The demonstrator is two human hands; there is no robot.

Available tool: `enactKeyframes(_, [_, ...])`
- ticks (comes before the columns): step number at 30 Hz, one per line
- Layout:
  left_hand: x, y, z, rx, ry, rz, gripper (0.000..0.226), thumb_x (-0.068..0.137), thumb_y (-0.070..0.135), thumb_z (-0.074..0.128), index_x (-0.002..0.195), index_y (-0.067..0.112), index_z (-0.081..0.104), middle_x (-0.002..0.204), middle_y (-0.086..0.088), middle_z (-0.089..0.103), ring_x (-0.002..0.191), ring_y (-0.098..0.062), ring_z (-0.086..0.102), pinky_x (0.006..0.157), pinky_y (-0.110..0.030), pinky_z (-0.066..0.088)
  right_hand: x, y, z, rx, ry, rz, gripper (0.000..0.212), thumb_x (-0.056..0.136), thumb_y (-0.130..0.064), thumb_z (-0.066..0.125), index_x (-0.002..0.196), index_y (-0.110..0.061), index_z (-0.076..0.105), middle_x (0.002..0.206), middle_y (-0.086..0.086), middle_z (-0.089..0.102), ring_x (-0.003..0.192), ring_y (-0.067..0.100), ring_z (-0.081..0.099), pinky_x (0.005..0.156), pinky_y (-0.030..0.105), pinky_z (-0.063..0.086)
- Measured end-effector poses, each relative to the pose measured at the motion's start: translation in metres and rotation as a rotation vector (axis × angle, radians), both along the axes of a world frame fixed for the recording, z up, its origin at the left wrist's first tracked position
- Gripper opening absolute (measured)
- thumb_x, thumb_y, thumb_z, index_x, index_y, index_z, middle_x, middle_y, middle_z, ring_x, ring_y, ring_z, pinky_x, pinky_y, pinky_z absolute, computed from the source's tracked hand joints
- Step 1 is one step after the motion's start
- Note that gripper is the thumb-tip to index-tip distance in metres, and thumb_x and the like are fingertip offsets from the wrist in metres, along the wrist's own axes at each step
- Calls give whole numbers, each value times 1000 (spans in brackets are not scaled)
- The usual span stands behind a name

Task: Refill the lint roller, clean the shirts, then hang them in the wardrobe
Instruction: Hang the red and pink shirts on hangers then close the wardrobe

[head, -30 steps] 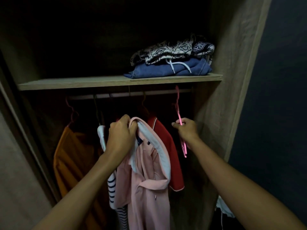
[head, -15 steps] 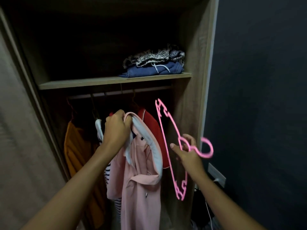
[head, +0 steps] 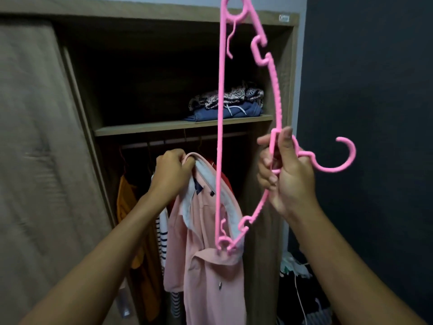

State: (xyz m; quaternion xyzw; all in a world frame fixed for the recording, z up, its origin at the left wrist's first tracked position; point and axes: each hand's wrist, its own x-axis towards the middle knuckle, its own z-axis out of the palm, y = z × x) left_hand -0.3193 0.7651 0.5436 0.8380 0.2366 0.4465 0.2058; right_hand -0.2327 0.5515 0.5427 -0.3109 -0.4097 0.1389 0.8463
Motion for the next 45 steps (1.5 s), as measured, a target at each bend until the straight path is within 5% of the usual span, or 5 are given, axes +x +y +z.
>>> enactKeyframes(12, [-57,6,51,-441,-190,-372,16,92,8,65,95,-3,76,94,-27,74,82,-29,69,81,-42,56,37,45,-19,-475,-617,-408,23,92,-26,62,83,-9,74,88,-4,68,85,0,63,82,24,49])
enactKeyframes(20, [-78,53,38,-436,-164,-226,38,88,16,72,52,17,60,52,-8,58,56,-21,51,58,-31,37,70,24,12,-1038,-1056,-422,30,89,-58,62,85,-30,70,88,-4,69,81,15,65,79,43,53])
enactKeyframes(31, [-66,31,44,-234,-126,-218,40,94,29,65,57,16,57,58,-10,56,57,-20,49,59,-35,37,58,37,48,-425,-459,-169,28,74,-40,73,78,-12,72,69,-2,66,63,6,58,62,22,46])
enactKeyframes(39, [-56,14,40,-122,-6,-128,39,95,28,63,66,2,59,58,-6,57,54,-14,50,53,-28,37,55,13,101,-885,-625,-161,31,88,-44,67,78,-17,77,64,0,61,43,8,34,42,22,20])
enactKeyframes(45, [-39,-15,40,66,112,-155,30,89,22,66,65,5,61,59,-4,60,54,-10,48,53,-28,38,16,53,69,-852,-760,-280,32,99,-26,60,94,5,69,65,11,63,45,14,60,42,24,46])
